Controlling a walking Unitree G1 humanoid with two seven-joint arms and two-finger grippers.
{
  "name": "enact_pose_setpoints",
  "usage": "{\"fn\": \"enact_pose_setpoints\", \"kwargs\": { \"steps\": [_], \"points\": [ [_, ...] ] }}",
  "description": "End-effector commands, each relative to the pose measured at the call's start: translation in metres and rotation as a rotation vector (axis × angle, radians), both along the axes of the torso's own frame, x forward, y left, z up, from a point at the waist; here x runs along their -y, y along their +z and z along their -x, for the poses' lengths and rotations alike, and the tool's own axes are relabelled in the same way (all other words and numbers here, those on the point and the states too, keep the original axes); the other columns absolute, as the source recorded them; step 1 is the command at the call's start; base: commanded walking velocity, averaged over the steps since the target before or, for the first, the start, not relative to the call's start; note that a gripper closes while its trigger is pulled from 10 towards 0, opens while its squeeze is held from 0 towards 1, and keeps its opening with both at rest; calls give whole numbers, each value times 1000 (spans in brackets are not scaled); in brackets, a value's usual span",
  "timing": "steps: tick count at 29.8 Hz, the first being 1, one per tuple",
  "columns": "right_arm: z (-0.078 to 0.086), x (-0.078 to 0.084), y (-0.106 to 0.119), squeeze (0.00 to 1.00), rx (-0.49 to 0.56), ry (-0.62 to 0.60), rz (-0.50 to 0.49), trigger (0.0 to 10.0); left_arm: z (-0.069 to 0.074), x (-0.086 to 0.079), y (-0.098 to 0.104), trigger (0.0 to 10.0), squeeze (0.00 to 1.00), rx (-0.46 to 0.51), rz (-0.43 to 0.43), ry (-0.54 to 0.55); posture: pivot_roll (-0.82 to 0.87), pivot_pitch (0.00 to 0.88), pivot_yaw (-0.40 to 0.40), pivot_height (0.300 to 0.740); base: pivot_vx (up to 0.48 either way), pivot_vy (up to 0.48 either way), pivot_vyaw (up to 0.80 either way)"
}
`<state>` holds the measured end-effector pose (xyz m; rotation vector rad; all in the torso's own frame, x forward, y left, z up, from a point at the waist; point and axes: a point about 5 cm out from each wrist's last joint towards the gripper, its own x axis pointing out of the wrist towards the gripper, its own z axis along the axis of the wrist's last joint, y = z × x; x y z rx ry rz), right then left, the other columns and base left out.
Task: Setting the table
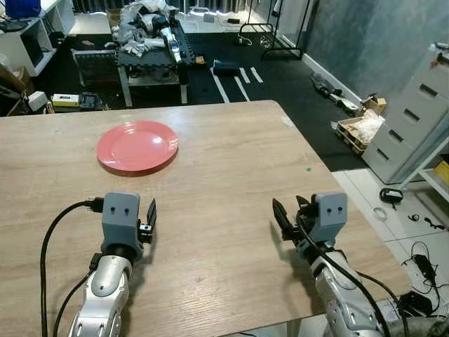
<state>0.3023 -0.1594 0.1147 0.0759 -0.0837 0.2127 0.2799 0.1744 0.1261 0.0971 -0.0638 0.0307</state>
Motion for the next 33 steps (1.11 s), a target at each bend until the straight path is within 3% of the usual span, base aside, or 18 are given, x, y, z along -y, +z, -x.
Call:
{"fn": "enact_pose_setpoints", "kwargs": {
  "steps": [1, 15, 17, 18, 20, 21, 23, 25, 26, 27, 33],
  "points": [
    [1, -1, -5, 0, -14, -5, 1, 10000, 0, -2, -6, 10000, 0, -30, -4, 3, 3, 0, 35, 740, 0, 0, 0],
    [5, -14, 1, 0, 1, 22, -32, 10000, 4, -4, -1, 10000, 0, -8, -97, -24, 16, 0, 31, 740, 0, 0, 0],
    [1, -8, 7, 0, -20, -68, -188, 10000, 8, -6, 2, 10000, 0, 2, -129, -33, 21, 0, 28, 740, 0, 0, 0],
    [1, -8, 7, 0, -20, -68, -188, 10000, 8, -6, 2, 10000, 0, 2, -129, -33, 21, 0, 28, 740, 0, 0, 0],
    [-5, 3, 11, 0, -46, -211, -382, 10000, 9, -9, 3, 10000, 0, 7, -141, -32, 25, 0, 26, 740, 0, 0, 0],
    [-7, 6, 12, 0, -52, -254, -425, 10000, 9, -10, 3, 10000, 0, 6, -142, -30, 25, 0, 26, 740, 0, 0, 0],
    [-8, 9, 13, 0, -37, -277, -389, 10000, 7, -9, 4, 10000, 0, 9, -139, -31, 25, 0, 26, 740, 0, 0, 0],
    [-8, 7, 18, 0, 28, -249, -212, 10000, 4, -5, 6, 10000, 0, 18, -134, -40, 22, 0, 28, 740, 0, 0, 0],
    [-8, 7, 18, 0, 28, -249, -212, 10000, 4, -5, 6, 10000, 0, 18, -134, -40, 22, 0, 28, 740, 0, 0, 0],
    [-7, 2, 21, 0, 61, -202, -116, 10000, 2, -2, 7, 10000, 0, 24, -132, -51, 20, 0, 26, 740, 0, 0, 0],
    [-4, -3, 21, 0, 42, -168, -132, 10000, 0, 3, 7, 10000, 0, 27, -127, -59, 14, 0, 21, 740, 0, 0, 0]
  ]
}}
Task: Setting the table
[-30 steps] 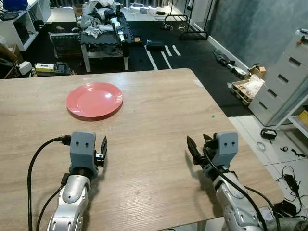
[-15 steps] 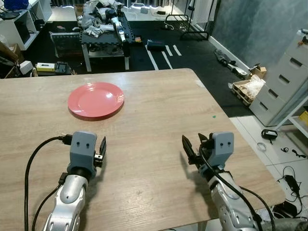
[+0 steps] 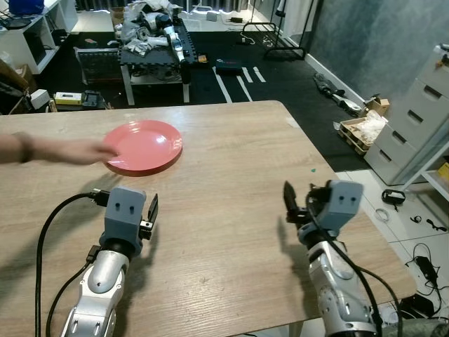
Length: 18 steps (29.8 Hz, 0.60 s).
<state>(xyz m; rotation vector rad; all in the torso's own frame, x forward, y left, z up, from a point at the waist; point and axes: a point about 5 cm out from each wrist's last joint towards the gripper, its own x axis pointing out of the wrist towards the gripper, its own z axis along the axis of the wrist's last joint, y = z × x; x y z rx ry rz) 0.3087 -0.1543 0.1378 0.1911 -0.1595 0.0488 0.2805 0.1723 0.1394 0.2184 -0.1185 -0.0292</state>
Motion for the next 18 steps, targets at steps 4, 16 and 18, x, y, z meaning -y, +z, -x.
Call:
{"fn": "enact_pose_setpoints", "kwargs": {
  "steps": [4, 16, 18],
  "points": [
    [1, 3, -3, 0, -24, -9, -8, 10000, -1, 5, -6, 10000, 0, -24, 3, -7, 15, 0, 24, 740, 0, 0, 0],
    [-4, 8, 1, 0, -7, -7, 27, 10000, -9, 14, 1, 10000, 0, 4, 16, -51, 8, 0, 21, 740, 0, 0, 0],
    [-5, 8, 1, 0, -6, -4, 28, 10000, -9, 16, 3, 10000, 0, 13, 24, -61, 5, 0, 20, 740, 0, 0, 0]
  ]
}}
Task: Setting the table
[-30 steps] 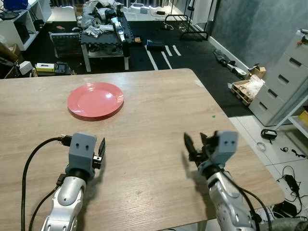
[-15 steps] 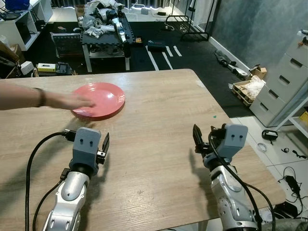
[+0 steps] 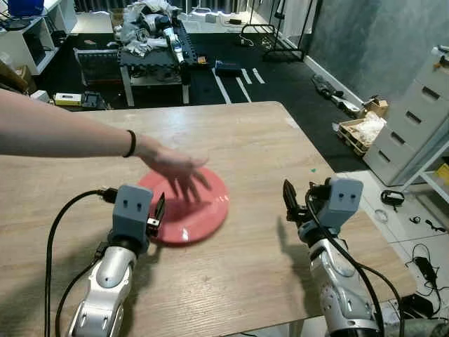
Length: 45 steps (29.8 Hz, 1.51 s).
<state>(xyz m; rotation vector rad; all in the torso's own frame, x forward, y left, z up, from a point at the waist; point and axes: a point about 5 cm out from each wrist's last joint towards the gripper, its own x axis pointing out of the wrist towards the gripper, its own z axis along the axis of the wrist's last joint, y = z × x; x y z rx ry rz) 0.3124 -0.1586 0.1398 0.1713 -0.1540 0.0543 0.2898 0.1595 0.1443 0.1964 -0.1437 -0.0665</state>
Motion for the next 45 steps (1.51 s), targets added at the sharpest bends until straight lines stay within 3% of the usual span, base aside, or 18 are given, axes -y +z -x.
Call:
{"fn": "enact_pose_setpoints", "kwargs": {
  "steps": [1, 4, 7, 9, 11, 14, 16, 19, 21, 25, 28, 30, 32, 36, 39, 40, 41, 45],
  "points": [
    [-1, 4, -1, 0, -1, -8, 8, 10000, 0, 4, -2, 10000, 0, -7, 4, -20, 5, 0, 20, 740, 0, 0, 0],
    [-2, 3, -1, 0, -4, 2, 11, 10000, 0, 4, -1, 10000, 0, 1, 4, -22, 5, 0, 20, 740, 0, 0, 0],
    [-1, -4, -3, 0, -27, 115, 70, 10000, 3, 0, 7, 10000, 0, 35, -27, 0, 7, 0, 21, 740, 0, 0, 0],
    [-1, -1, -4, 0, -38, 112, 66, 10000, 4, -16, -3, 10000, 0, -43, 1, 25, 18, 0, 12, 740, 0, 0, 0],
    [-2, 0, -5, 0, -41, 105, 56, 10000, 3, -19, -5, 10000, 0, -57, 7, 22, 20, 0, 10, 740, 0, 0, 0],
    [-5, 0, -6, 0, -64, 90, 31, 10000, -7, -22, -5, 10000, 0, -85, 12, -46, 22, 0, 4, 740, 0, 0, 0],
    [-7, -4, -7, 0, -81, 83, -34, 10000, -24, -24, 1, 10000, 0, -98, -46, -137, 18, 0, 8, 740, 0, 0, 0],
    [-7, -5, -6, 0, -83, 84, -58, 10000, -31, -25, 2, 10000, 0, -108, -66, -168, 14, 0, 13, 740, 0, 0, 0],
    [-6, -7, -3, 0, -75, 86, -82, 10000, -46, -32, 5, 10000, 0, -140, -95, -203, -17, 0, 36, 740, 0, 0, 0],
    [-2, -5, 1, 0, -62, 86, -92, 10000, -52, -38, 7, 10000, 0, -161, -115, -216, -27, 0, 48, 740, 0, 0, 0],
    [2, -4, 2, 0, -57, 85, -95, 10000, -47, -44, 2, 10000, 0, -174, -91, -190, -43, 0, 58, 740, 0, 0, 0],
    [7, -3, 1, 0, -65, 91, -102, 10000, -32, -50, -13, 10000, 0, -206, -40, -141, -37, 16, 50, 740, 0, 0, 0],
    [8, -2, 1, 0, -71, 95, -106, 10000, -28, -51, -19, 10000, 0, -221, -22, -132, -35, 19, 48, 740, 0, 0, 0],
    [6, -13, 1, 0, -92, 160, -150, 10000, -9, -39, -61, 10000, 0, -360, 2, -213, -26, 33, 29, 740, 0, 0, 0],
    [5, -19, 4, 0, -96, 201, -188, 10000, -6, -38, -70, 10000, 0, -388, 13, -222, -32, 38, 22, 740, 0, 0, 0],
    [5, -29, 9, 0, -103, 285, -256, 10000, -5, -36, -75, 10000, 0, -403, 37, -213, -33, 39, 20, 740, 0, 0, 0],
    [5, -29, 9, 0, -103, 285, -256, 10000, -5, -36, -75, 10000, 0, -403, 37, -213, -33, 39, 20, 740, 0, 0, 0],
    [12, -57, 20, 0, -125, 512, -372, 10000, -7, -31, -76, 10000, 0, -404, 75, -213, -29, 42, 15, 740, 0, 0, 0]
  ]
}}
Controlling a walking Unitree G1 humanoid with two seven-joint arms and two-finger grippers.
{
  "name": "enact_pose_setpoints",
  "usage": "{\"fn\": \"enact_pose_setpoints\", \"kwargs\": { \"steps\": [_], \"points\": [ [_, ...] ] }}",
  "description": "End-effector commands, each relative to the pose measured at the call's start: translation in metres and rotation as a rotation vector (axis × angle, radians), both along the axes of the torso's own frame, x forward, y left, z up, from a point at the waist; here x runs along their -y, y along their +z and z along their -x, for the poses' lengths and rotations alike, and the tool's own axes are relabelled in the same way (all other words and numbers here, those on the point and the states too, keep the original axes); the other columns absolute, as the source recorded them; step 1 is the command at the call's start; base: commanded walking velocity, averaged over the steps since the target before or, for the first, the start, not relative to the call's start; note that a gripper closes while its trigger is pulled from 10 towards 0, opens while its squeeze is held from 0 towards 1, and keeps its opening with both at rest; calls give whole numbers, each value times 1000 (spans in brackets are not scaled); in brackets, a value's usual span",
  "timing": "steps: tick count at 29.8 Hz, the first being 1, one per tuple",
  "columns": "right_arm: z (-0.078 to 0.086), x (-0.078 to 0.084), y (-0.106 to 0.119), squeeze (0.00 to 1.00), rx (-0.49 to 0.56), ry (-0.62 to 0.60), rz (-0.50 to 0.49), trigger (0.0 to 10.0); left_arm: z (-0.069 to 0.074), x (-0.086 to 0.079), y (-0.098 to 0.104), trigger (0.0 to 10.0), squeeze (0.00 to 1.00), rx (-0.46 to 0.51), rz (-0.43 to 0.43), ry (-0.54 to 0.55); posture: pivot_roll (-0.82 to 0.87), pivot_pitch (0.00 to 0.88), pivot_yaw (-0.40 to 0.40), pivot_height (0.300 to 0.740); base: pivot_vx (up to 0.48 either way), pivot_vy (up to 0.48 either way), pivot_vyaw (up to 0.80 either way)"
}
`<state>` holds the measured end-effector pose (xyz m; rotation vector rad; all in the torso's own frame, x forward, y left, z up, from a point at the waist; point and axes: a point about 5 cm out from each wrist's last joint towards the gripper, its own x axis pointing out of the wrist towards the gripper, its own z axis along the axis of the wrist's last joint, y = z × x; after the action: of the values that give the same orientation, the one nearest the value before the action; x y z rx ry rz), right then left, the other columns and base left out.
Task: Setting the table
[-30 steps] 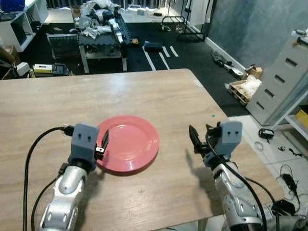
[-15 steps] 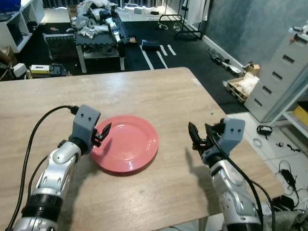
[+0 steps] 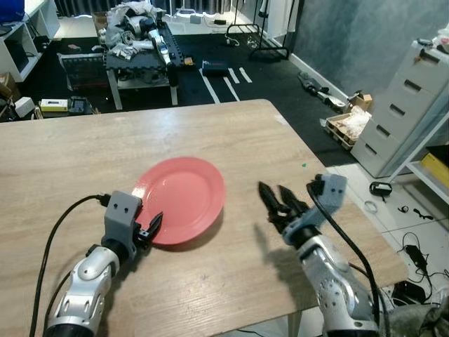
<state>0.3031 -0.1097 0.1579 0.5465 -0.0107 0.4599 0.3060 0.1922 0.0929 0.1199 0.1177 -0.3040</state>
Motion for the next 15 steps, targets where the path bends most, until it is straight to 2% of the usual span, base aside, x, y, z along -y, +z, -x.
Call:
{"fn": "enact_pose_setpoints", "kwargs": {
  "steps": [1, 2, 3, 5, 6, 8, 10, 15],
  "points": [
    [2, -8, 2, 0, -9, 69, -32, 10000, 9, 2, -24, 10000, 0, -121, 12, 2, -29, 42, 15, 740, 0, 0, 0],
    [2, -8, 2, 0, -9, 69, -32, 10000, 9, 2, -24, 10000, 0, -121, 12, 2, -29, 42, 15, 740, 0, 0, 0],
    [5, -17, -1, 0, -24, 130, -42, 10000, 8, 4, -22, 10000, 0, -116, 14, -8, -27, 39, 16, 740, 0, 0, 0],
    [5, -32, -18, 0, -92, 189, 22, 10000, 8, 9, -20, 10000, 0, -121, 25, -30, -25, 39, 19, 740, 0, 0, 0],
    [5, -32, -18, 0, -92, 189, 22, 10000, 8, 9, -20, 10000, 0, -121, 25, -30, -25, 39, 19, 740, 0, 0, 0],
    [0, -39, -38, 0, -196, 176, 35, 10000, 15, 15, -25, 10000, 0, -149, 36, -71, -22, 40, 20, 740, 0, 0, 0],
    [-6, -45, -51, 0, -251, 135, 52, 10000, 24, 19, -30, 10000, 0, -181, 55, -106, -12, 43, 19, 740, 0, 0, 0],
    [-16, -53, -54, 0, -262, 90, 56, 10000, 35, 22, -34, 10000, 0, -216, 96, -133, 1, 47, 14, 740, 0, 0, 0]
  ]
}}
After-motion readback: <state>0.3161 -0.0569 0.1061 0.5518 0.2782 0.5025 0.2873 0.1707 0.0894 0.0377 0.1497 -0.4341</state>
